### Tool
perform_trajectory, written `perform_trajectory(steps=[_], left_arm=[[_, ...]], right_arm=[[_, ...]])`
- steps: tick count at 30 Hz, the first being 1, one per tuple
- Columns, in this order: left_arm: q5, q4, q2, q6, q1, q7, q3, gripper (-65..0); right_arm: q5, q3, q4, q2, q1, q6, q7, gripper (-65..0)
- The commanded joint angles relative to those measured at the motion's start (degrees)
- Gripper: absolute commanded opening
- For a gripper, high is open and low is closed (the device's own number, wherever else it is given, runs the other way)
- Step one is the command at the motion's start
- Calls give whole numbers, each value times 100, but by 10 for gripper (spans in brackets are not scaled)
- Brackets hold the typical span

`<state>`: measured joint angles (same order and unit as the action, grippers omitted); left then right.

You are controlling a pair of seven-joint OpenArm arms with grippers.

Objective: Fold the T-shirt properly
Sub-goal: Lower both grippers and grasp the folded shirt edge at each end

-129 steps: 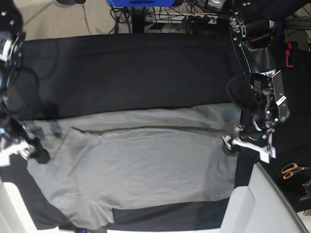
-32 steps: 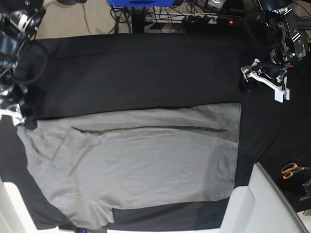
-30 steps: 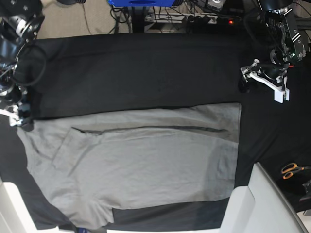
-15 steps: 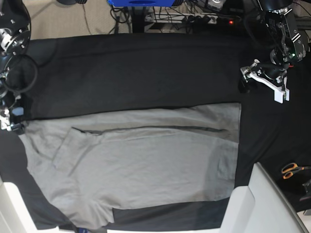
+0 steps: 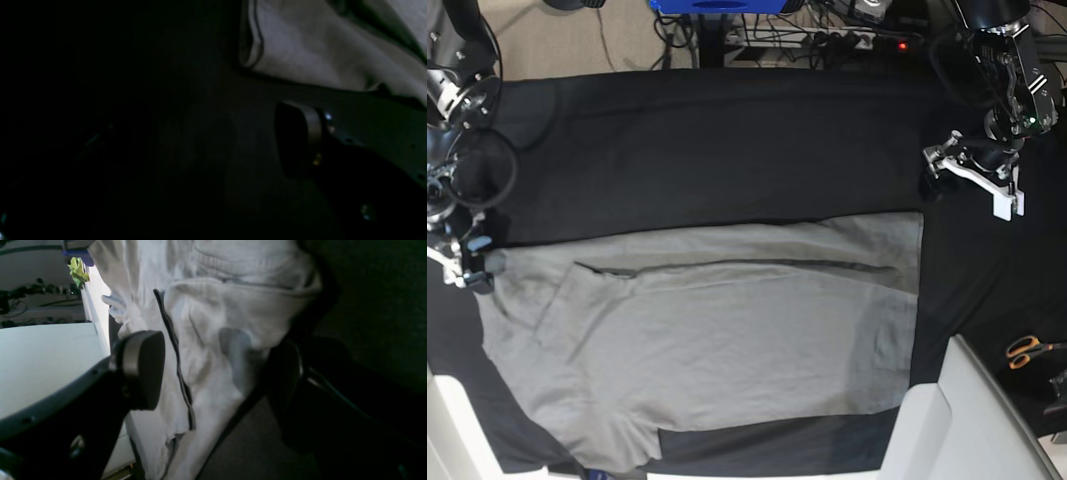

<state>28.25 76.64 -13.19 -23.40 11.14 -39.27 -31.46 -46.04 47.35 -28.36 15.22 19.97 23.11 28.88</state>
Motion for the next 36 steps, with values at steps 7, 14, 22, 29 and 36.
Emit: perform_trajectory(steps=[7,14,22,29,36], left_arm=[[63,85,-74,-38,-116,107,-32,-89],[89,-196,-66,-38,-300,107,-32,-89],[116,-776,260,-91,-406,1039,-23,-89],[696,-1207,418,-1366,-450,1109,-41,-89],[520,-1954,409,-1339,-854,1100,-419,-89]], right_arm=[[-95,-10,-61,82,214,93,-53,-371],[-95,-10,1,82,214,93,-36,-650],[-95,-10,291,117,232,93,-27,-644],[-95,-19,291,117,214,111,-9,-644],[-95,-19,247,117,109,111,-9,-645]])
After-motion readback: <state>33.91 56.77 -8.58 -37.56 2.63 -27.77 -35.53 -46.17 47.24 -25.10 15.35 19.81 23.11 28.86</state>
